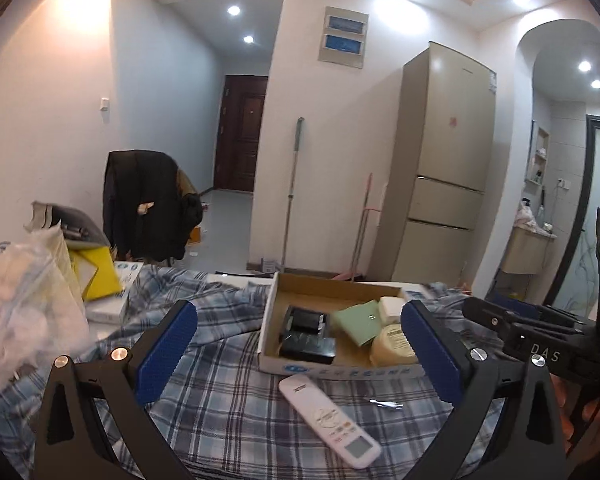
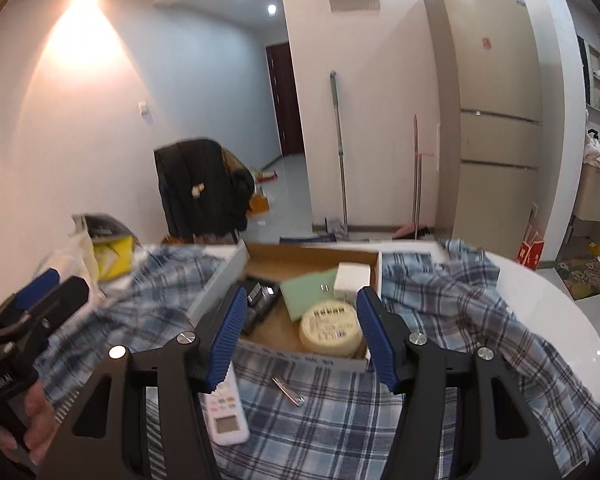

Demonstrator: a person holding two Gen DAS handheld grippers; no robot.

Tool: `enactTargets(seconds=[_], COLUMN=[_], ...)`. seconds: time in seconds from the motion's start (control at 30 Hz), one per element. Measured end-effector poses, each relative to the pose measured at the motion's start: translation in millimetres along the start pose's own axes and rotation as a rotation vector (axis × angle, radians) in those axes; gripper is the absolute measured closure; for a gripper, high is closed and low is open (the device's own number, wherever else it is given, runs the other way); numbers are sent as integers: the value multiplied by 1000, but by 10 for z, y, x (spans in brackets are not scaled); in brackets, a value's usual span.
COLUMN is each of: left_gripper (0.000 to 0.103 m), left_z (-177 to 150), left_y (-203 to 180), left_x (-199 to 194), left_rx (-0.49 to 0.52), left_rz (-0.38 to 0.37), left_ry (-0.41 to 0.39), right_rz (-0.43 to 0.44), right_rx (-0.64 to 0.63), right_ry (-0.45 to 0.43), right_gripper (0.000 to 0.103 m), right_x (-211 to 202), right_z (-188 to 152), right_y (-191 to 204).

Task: Organize rigid objects
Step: 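Withdraw both tools from the box, then move the left tool down toward the white AUX remote on the shirt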

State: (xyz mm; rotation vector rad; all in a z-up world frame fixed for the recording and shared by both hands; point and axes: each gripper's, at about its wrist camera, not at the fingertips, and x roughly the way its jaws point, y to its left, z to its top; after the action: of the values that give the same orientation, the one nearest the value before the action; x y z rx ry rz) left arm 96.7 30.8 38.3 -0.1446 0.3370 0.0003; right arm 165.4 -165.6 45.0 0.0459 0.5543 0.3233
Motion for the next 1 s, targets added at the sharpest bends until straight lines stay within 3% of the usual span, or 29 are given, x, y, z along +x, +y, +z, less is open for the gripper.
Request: enactTargets(seconds=[0.13,0.2,0.3,0.5,0.63,0.73,0.83,0.9,1.0], left_gripper=[0,0,0,0,0,0,0,0,0], left_z=[-359,-446,-444,-473,-479,-484,-495,-500,-497], left_y=[-49,-44,-3,51,135,183,193,184,163], left_x=[233,309,238,298,360,371,398,399,396], left_rx=[49,59,36,15,-26,-51,-51,-46,-37], left_rz=[62,6,-10,16,43,69,65,64,58], left_ry=[-32,8,-24,8,42,52,62,63,62], right_rz=[41,41,28,59,3,32,22,27,36], right_rx=[37,32,-2,-99,-196,-176,-182,-178,-165], right_ry=[62,70,72,225,316,388,393,413,445], right_gripper=[51,51,51,47,47,52,55,67,70], right_x=[180,212,293,647,852,989,1016,1047,1112], right_z=[-141,-207,-275,-499,-684,-767,-779,-800,-821], right_y=[-134,-141,-139,27,203,197,199,183,171])
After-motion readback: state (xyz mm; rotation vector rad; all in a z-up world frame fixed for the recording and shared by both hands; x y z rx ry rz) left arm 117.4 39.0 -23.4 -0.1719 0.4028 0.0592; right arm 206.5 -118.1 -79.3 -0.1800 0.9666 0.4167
